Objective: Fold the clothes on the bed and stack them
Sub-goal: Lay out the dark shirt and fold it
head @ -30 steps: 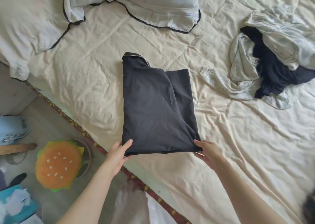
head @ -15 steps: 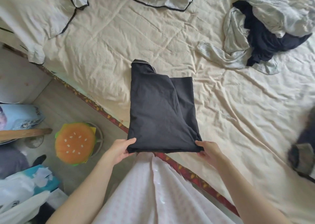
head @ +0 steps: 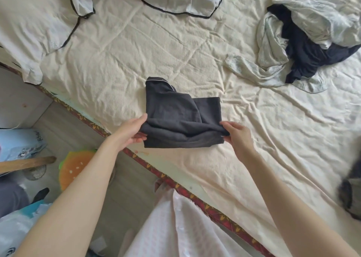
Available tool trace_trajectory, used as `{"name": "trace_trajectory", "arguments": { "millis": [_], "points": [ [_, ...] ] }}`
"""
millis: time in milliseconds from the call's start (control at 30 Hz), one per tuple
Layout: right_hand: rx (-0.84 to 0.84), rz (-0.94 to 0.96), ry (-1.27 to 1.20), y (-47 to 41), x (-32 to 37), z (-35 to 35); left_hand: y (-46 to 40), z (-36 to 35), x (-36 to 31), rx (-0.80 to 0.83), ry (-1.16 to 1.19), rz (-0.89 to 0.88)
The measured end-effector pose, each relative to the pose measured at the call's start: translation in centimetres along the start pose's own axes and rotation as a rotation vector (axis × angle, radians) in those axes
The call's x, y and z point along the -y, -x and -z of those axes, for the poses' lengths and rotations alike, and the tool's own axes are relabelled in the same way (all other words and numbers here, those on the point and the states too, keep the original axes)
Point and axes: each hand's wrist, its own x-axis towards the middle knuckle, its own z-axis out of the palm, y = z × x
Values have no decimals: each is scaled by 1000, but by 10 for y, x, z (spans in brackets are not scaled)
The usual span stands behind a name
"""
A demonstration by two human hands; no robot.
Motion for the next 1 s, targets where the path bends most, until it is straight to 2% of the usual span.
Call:
{"name": "trace_trajectory", "arguments": {
  "millis": [133, 200, 267, 300, 333, 400, 467, 567, 733, 800, 900, 933, 1000],
  "points": [
    [230, -68, -190, -38, 8, -1, -23, 2, -6, 144, -111, -116],
    [269, -3, 27, -53, 5, -1, -36, 2, -2, 28, -216, -204],
    [201, 118, 434, -63, 6, -3, -45, 1, 1, -109, -240, -277],
    [144, 163, 551, -67, 7, -5, -49, 1, 2, -148, -244, -301],
    [86, 196, 587, -73, 8, -6, -51, 0, 3, -169, -253, -320],
    [8, 180, 477, -85, 12, -6, -57, -1, 3, -177, -212, -331],
    [0, 131, 339, -94, 20, -11, -63, -2, -4, -173, -91, -329],
    [-36, 142, 339, -113, 28, -23, -80, -6, -23, -205, 0, -360],
    [-106, 169, 348, -152, 37, -44, -127, -14, -42, -392, -139, -386],
    [-124, 153, 418, -166, 37, -49, -142, -20, -43, -479, -196, -353],
    [-224, 179, 617, -174, 30, -55, -156, -30, -43, -584, -162, -271],
    [-281, 242, 721, -171, 26, -57, -156, -34, -43, -633, -189, -285],
    [-334, 474, 930, -156, 17, -62, -150, -42, -38, -759, -415, -433]
  ]
}}
